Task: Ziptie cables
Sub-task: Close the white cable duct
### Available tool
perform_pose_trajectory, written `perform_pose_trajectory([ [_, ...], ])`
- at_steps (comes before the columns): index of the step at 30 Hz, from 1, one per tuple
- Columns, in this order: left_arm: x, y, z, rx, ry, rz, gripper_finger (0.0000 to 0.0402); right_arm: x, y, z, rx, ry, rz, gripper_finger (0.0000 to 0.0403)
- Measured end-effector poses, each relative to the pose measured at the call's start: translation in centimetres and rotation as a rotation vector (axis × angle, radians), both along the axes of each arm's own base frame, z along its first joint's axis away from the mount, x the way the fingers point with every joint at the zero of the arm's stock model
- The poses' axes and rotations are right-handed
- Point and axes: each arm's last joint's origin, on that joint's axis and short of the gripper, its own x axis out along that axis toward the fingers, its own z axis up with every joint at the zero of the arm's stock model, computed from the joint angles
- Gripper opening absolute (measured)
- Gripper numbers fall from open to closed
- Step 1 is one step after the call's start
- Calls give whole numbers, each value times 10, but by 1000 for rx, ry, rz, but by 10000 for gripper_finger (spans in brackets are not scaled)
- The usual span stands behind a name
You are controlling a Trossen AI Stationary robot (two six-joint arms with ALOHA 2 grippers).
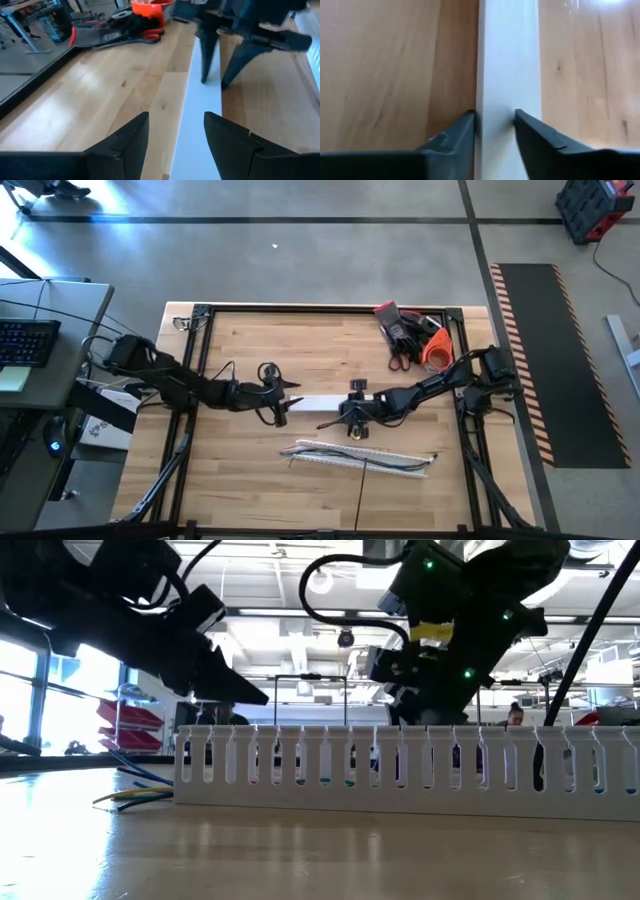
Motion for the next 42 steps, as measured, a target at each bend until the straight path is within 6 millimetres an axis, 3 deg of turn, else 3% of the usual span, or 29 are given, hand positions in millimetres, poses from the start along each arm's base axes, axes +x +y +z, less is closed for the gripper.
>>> perform_pose_trajectory([
  [6, 1, -1, -8, -42, 18, 14, 174, 1, -13, 14, 141, -19, 62, 231],
  [10, 1, -1, -9, -49, 17, 15, 174, 1, -28, 25, 202, -100, 52, 261],
  [18, 1, -1, -9, -57, 15, 16, 174, -29, -52, -7, 345, -392, 17, 267],
  [25, 1, -1, -8, -59, 8, 16, 174, -38, -51, -27, 336, -345, 50, 267],
  [42, 2, -2, -9, -109, 2, 5, 174, -35, -50, -29, 272, -378, 61, 269],
])
